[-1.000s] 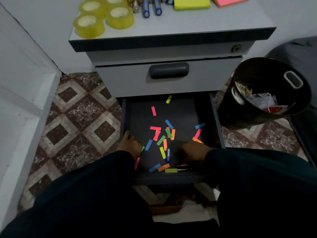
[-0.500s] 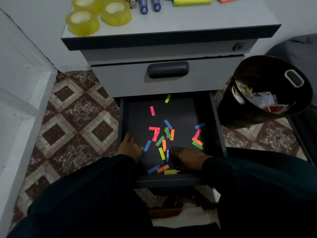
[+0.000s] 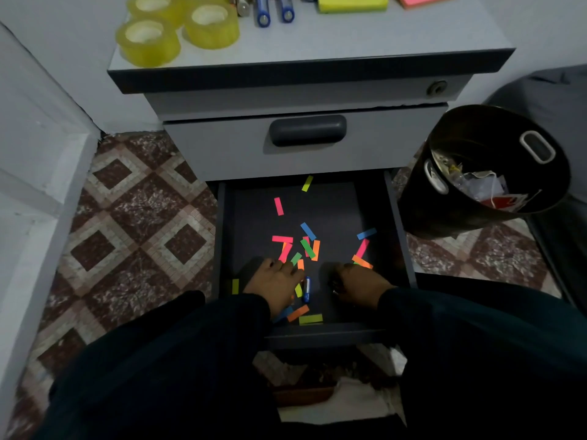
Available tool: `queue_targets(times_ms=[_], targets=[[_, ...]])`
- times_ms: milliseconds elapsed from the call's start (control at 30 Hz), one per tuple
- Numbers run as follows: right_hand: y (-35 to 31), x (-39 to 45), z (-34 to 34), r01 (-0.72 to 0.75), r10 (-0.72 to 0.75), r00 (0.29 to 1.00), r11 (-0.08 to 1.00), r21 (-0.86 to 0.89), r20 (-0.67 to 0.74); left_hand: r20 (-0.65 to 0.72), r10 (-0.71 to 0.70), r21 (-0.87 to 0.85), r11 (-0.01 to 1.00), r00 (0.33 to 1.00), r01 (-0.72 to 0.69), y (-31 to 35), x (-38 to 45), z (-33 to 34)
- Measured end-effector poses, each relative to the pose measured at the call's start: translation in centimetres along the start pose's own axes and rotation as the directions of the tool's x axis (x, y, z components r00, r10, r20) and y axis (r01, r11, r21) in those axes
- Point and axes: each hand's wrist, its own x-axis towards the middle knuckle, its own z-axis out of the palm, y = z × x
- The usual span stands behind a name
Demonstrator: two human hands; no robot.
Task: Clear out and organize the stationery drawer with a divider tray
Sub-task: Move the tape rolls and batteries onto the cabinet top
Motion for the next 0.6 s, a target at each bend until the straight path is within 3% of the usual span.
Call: queue_targets(times_ms=[367,600], targets=[[-0.1,0.3,0.1,-0.027,0.034,0.995,0.996,0.079,-0.09,-0.038,0.102,0.036,0.994,0.994,-0.1,1.2,1.1,0.9],[-0.3,-0.6,-0.1,0.079,-0.091,0.991,0.99,-0.116,-0.103,-0.012,0.069,-0.098,0.993,0.998,-0.07,1.2,1.3,1.0]])
